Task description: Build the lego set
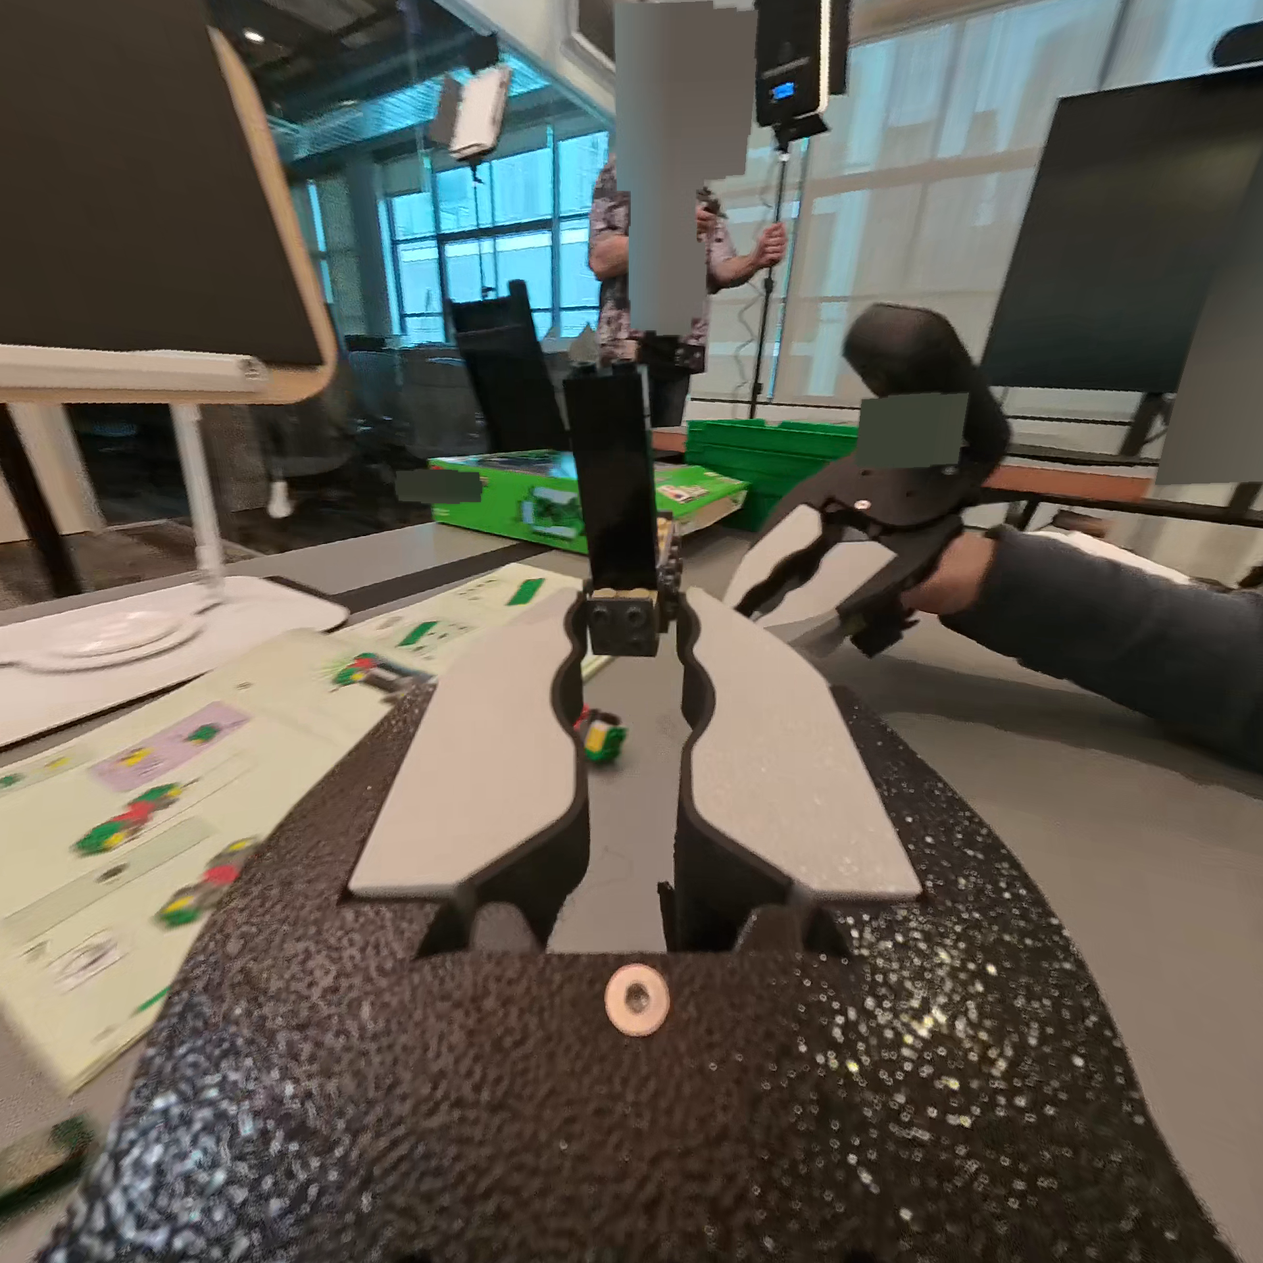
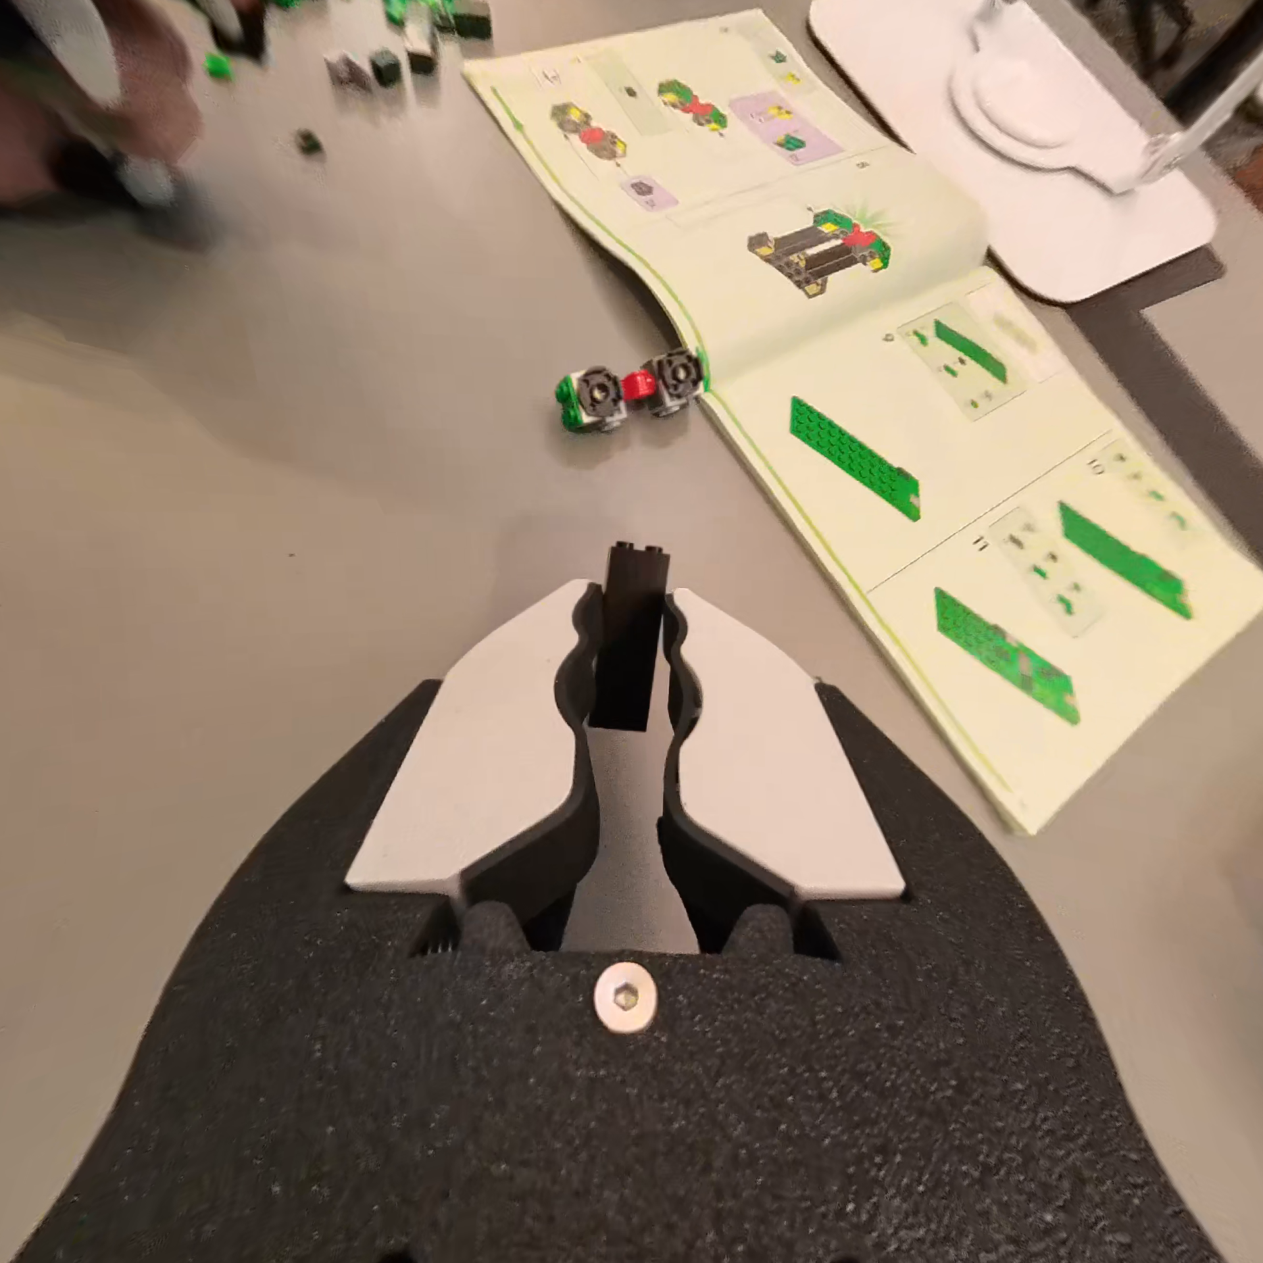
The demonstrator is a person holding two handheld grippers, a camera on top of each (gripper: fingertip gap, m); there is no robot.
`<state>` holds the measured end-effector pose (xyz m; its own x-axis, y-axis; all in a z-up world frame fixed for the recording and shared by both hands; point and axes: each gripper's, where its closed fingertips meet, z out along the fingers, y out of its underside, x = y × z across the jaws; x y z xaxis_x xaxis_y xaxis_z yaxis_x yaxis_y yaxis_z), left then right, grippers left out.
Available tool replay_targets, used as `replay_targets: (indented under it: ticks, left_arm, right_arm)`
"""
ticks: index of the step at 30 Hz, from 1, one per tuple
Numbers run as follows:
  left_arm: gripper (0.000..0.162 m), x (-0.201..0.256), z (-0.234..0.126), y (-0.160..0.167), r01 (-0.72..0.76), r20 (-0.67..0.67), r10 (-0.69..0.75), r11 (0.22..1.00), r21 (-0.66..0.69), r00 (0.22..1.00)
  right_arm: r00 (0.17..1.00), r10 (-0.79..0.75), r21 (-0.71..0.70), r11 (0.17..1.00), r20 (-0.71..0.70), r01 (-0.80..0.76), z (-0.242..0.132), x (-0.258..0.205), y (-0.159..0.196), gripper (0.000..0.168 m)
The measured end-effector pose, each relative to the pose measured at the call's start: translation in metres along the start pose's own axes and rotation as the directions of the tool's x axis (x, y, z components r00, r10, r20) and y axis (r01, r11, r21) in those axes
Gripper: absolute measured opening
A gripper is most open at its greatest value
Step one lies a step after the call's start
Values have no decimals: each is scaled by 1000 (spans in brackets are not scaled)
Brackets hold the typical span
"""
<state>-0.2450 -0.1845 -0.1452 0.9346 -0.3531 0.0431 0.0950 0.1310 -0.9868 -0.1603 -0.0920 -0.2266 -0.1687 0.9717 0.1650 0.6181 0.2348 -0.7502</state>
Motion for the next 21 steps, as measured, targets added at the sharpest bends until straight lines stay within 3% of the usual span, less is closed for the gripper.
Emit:
replay_targets:
  ticks: [3, 6, 10, 17, 21]
  left_arm:
    - [24, 23, 19, 2, 10, -73, -10, 1000, 2, 997]
    - [24, 29, 38, 4, -21, -45, 22, 1000, 11, 999]
    - [24, 26, 63, 9, 51, -4, -51, 998, 19, 999]
    - [24, 44, 102, -1, 61, -176, -43, 993, 101, 983]
    - [24, 40, 113, -6, 18, -205, 8, 992, 125, 979]
  right_arm:
    - [999, 0, 27, 1000, 38, -1, -9, 2, 7, 16]
    - [1000, -23, -12, 1000, 10, 23, -14, 8, 24, 16]
    - [999, -38, -36, 999, -19, 38, -15, 10, 29, 16]
    - [995, -75, -90, 994, -71, 68, -17, 19, 39, 16]
    - [994, -62, -54, 997, -87, 57, -22, 22, 34, 16]
